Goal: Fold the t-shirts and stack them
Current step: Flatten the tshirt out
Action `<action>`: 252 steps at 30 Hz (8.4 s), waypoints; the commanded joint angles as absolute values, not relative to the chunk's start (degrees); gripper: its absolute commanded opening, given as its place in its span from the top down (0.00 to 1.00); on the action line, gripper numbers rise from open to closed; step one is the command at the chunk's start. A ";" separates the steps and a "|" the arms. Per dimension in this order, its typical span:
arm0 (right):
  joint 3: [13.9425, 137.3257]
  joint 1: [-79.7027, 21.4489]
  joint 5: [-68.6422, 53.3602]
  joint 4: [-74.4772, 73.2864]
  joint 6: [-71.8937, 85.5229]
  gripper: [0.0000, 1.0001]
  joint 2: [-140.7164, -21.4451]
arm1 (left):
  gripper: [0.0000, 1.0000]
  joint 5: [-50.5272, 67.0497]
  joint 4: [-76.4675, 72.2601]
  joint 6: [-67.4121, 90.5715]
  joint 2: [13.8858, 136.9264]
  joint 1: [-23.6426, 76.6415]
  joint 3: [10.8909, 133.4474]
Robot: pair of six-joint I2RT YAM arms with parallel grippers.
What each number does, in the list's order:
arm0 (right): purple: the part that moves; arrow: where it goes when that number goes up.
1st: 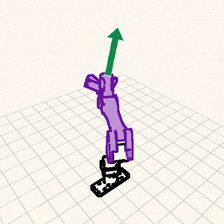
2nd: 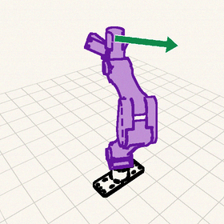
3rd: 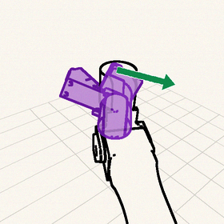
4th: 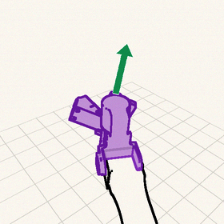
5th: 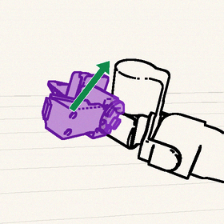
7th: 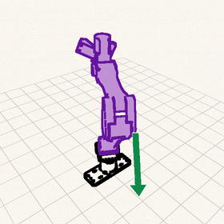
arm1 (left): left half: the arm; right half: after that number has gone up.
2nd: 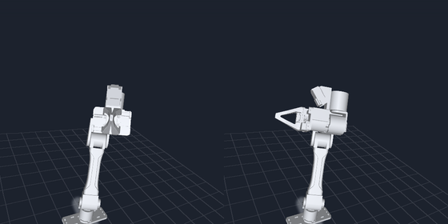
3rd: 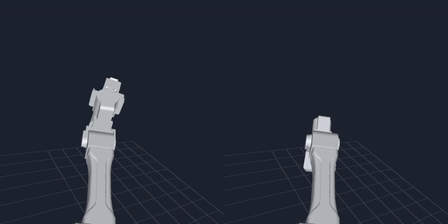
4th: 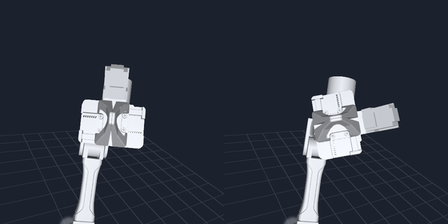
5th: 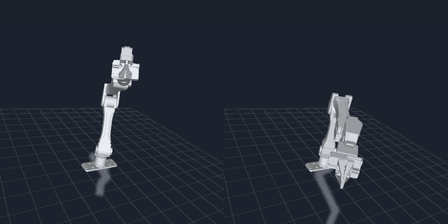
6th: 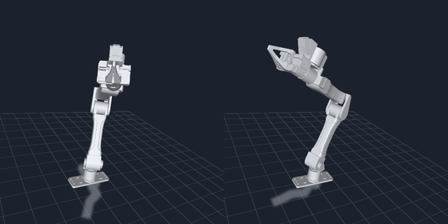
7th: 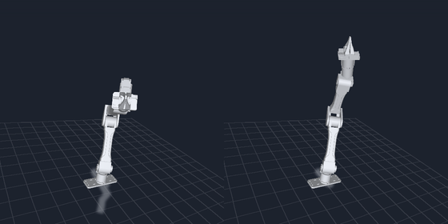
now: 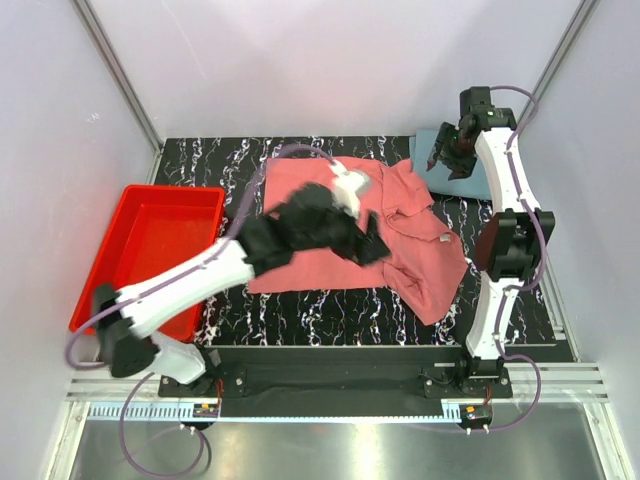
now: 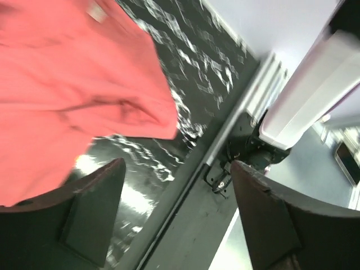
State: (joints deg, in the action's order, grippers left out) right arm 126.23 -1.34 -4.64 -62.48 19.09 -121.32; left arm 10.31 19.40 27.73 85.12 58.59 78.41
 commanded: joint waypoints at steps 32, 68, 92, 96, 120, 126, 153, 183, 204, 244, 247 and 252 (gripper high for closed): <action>56.07 -15.91 -15.56 -54.93 37.88 0.39 -66.36 | 0.28 -9.67 37.80 44.65 77.07 25.40 44.30; 51.32 -15.91 -14.16 -52.12 38.85 0.35 -80.94 | 1.00 -24.52 48.34 31.55 59.15 21.36 66.00; 106.06 -21.71 -16.96 -47.52 36.85 0.35 -126.19 | 1.00 -16.43 46.75 31.99 52.29 21.36 61.96; 118.30 -21.62 -13.20 -61.23 32.71 0.29 -127.99 | 1.00 -18.01 47.11 30.06 52.47 21.36 62.75; 58.45 -18.63 -12.22 -29.10 37.62 0.49 -98.79 | 1.00 -9.23 45.35 30.50 53.18 23.03 61.17; 58.97 -18.54 -11.52 -33.82 34.10 1.00 -97.21 | 1.00 -8.97 45.70 30.32 53.00 23.12 60.29; 86.35 -31.90 0.35 -59.42 28.82 0.35 -101.18 | 1.00 -7.65 46.93 30.59 52.82 23.64 57.39; 54.84 -18.64 -9.58 -31.47 37.18 0.63 -93.86 | 1.00 -6.33 47.55 31.02 52.91 23.73 57.57; 63.10 -18.11 -7.91 -48.60 36.30 0.93 -84.82 | 1.00 -5.71 47.03 30.15 53.08 23.64 57.66; 115.48 9.05 14.67 -45.99 34.19 1.00 -74.89 | 1.00 -11.16 58.09 27.25 58.80 23.55 87.96; 118.21 9.05 17.22 -41.32 32.09 1.00 -71.64 | 1.00 -13.70 60.11 26.19 58.62 23.55 92.97; 122.69 9.05 18.98 -35.69 26.47 1.00 -66.45 | 1.00 -17.05 62.84 24.87 59.41 23.55 105.01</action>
